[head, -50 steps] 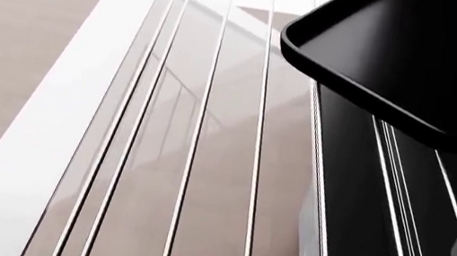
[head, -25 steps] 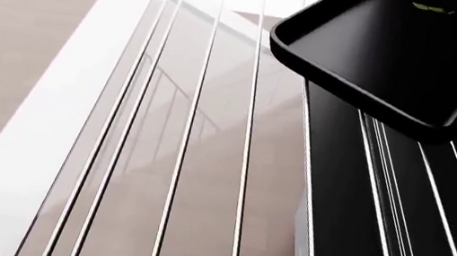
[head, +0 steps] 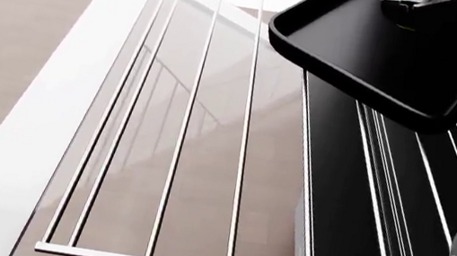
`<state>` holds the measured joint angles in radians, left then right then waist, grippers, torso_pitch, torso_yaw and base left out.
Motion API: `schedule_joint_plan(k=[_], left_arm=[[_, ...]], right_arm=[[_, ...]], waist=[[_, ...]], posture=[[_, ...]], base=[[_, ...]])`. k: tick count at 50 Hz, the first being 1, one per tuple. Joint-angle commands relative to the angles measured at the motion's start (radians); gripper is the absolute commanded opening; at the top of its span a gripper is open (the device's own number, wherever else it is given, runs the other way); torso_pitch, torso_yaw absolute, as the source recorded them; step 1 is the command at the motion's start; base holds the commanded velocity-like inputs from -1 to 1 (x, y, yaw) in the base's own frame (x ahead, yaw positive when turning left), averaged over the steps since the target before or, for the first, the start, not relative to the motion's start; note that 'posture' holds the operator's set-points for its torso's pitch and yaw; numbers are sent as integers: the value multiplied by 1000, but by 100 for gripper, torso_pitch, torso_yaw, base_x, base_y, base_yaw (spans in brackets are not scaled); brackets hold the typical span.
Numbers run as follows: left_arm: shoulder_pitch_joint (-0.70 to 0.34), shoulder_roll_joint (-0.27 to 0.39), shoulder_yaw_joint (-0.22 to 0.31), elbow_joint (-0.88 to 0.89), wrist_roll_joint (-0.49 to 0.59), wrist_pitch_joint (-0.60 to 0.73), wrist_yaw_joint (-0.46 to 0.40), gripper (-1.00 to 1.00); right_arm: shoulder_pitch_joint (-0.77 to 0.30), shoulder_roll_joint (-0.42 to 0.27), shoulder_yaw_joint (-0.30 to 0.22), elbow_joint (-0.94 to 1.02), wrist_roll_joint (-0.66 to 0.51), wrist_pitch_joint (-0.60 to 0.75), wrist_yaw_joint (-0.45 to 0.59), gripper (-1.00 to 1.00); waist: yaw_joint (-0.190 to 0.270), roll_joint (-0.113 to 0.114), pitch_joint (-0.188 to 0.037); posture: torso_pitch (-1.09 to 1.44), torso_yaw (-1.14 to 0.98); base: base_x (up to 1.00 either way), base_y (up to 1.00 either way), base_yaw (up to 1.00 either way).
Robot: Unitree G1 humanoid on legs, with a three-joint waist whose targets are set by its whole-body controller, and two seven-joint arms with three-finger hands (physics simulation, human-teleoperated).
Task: Place the broccoli on the top rack of the oven.
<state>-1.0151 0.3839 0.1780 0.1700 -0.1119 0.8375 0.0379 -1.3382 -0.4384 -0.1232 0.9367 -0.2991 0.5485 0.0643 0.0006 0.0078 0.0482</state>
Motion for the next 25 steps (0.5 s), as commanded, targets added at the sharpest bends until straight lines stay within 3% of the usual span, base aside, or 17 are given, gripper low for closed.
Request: schedule_joint_plan(k=[1, 25], left_arm=[[-35, 14, 10, -35, 2, -32, 2, 100], [-19, 12, 11, -68, -6, -9, 10, 100]], right_arm=[[-42, -11, -2, -30, -4, -62, -31, -100], [-19, 4, 8, 56, -24, -173, -96, -100]], waist=[[0, -1, -35], [1, -3, -38]], posture=[[0, 0], [0, 0]], base=[[0, 0, 0], [0, 0, 0]])
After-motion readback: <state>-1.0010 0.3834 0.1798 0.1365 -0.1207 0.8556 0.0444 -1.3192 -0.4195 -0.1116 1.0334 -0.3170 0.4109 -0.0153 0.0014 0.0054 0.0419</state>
